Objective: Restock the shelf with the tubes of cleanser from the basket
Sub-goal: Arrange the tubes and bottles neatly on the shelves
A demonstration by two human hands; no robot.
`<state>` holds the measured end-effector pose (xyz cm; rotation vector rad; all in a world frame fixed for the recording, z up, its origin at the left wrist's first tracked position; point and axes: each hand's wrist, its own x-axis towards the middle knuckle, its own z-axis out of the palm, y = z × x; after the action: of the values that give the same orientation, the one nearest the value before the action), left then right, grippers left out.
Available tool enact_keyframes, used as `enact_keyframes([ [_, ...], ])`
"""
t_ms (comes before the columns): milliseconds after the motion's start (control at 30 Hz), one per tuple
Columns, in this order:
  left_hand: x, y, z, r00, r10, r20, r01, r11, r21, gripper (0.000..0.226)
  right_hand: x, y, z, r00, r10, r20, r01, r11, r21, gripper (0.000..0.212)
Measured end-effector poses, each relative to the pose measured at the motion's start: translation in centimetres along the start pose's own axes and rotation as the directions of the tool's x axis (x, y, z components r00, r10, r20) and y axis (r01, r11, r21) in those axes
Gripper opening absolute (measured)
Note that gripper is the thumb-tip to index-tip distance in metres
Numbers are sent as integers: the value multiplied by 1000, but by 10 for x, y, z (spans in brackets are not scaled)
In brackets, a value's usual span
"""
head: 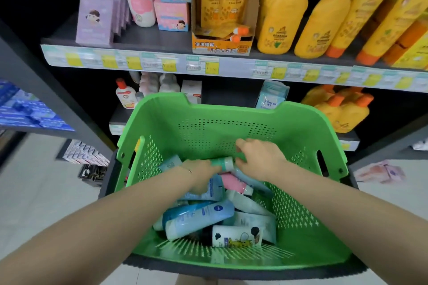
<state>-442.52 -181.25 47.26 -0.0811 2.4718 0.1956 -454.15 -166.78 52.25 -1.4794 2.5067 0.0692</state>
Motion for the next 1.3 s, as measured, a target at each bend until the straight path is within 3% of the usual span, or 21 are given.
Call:
enact_keyframes([
  [133, 1, -2, 16, 992, 28, 122, -37, 997, 74, 83, 3, 9, 7, 998, 48, 37, -48, 999, 22, 26],
  [300, 1, -6, 24, 993, -4, 115, -7, 995, 97, 105, 4, 13, 10, 988, 86, 127, -96, 993, 76, 25],
  [433, 2, -2, 27, 994, 33, 103, -45, 992, 116, 91, 1, 7, 15, 932, 35, 362, -104, 979, 173, 23],
  [600, 3, -3, 21, 993, 55, 104, -63, 995, 73, 71, -11, -13, 44, 784, 45, 619, -314, 889, 333, 36],
  [700, 3, -3, 22, 995, 35, 93, -41, 997, 67, 74, -20, -20, 59, 695, 25, 719, -365, 873, 323, 41],
  [767, 3, -5, 23, 998, 0, 61, -3, 999, 50, 70, -24, -24, 66, 681, 15, 732, -391, 853, 347, 40],
  [867, 0, -7, 18, 997, -63, 48, 65, 998, -23, 60, -26, -30, 73, 691, 18, 723, -451, 793, 411, 32],
  [1033, -5, -13, 8, 988, -126, 92, 146, 958, -248, 56, -14, -28, 65, 758, 77, 648, -556, 595, 580, 19],
  [1200, -7, -20, -11, 987, -157, 43, 161, 900, -404, 60, -3, -24, 45, 889, 74, 452, -387, 650, 654, 17],
  [1300, -13, -22, -27, 990, -142, 25, 136, 861, -491, 75, 0, -18, 34, 939, 98, 329, -308, 662, 683, 20],
])
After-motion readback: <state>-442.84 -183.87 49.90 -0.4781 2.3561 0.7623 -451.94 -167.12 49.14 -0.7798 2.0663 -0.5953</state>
